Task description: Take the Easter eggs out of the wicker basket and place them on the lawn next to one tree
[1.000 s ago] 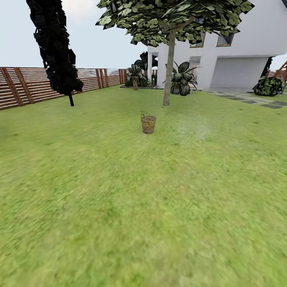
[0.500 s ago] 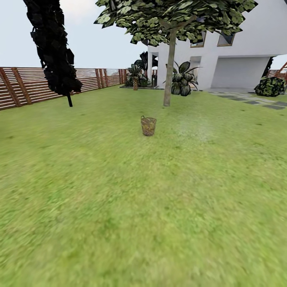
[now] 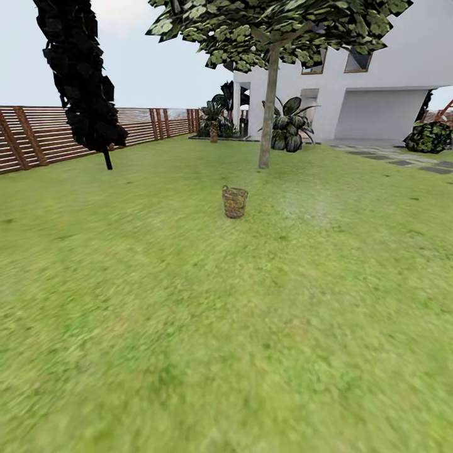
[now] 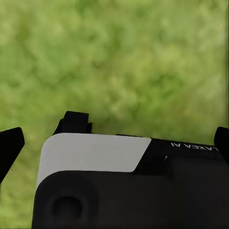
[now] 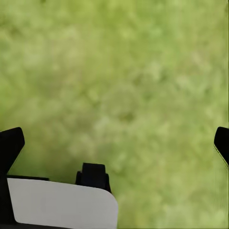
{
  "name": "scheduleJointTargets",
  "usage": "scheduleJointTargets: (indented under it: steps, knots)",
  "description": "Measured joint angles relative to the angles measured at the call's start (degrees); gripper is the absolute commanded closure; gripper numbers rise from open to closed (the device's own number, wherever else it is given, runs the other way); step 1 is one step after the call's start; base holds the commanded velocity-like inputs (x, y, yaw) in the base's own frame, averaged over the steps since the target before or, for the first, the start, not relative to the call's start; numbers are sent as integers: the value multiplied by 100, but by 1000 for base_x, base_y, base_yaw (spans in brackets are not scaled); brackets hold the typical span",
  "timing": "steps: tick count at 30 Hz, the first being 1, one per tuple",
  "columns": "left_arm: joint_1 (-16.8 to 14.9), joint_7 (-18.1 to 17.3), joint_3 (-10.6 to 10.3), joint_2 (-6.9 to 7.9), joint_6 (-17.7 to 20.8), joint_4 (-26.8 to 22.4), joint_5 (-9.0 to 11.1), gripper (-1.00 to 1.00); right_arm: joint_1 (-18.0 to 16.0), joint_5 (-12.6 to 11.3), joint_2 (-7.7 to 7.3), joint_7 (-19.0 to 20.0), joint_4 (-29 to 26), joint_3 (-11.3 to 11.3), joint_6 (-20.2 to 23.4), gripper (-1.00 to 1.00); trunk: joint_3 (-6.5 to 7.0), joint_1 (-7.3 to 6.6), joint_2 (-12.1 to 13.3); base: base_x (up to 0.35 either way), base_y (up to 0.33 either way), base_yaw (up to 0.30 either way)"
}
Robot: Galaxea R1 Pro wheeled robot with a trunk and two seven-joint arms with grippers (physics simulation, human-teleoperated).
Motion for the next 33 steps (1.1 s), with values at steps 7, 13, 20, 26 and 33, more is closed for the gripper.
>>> scheduleJointTargets:
  steps: [7, 13, 20, 26, 33]
  knots:
    - [-1, 0, 0, 0, 0, 0, 0, -100, 0, 0, 2, 0, 0, 0, 0, -100, 0, 0, 0, 337, 0, 0]
    - [-1, 0, 0, 0, 0, 0, 0, -100, 0, 0, 2, 0, 0, 0, 0, -100, 0, 0, 0, 337, 0, 0]
    - [-1, 0, 0, 0, 0, 0, 0, -100, 0, 0, 0, 0, -5, 0, 0, -100, 0, 0, 0, 337, 0, 0]
    - [-1, 0, 0, 0, 0, 0, 0, -100, 0, 0, 0, 0, -1, 0, 0, -100, 0, 0, 0, 337, 0, 0]
    - [-1, 0, -1, 0, 0, 0, 0, -100, 0, 0, 0, 0, 0, 0, 0, -100, 0, 0, 0, 337, 0, 0]
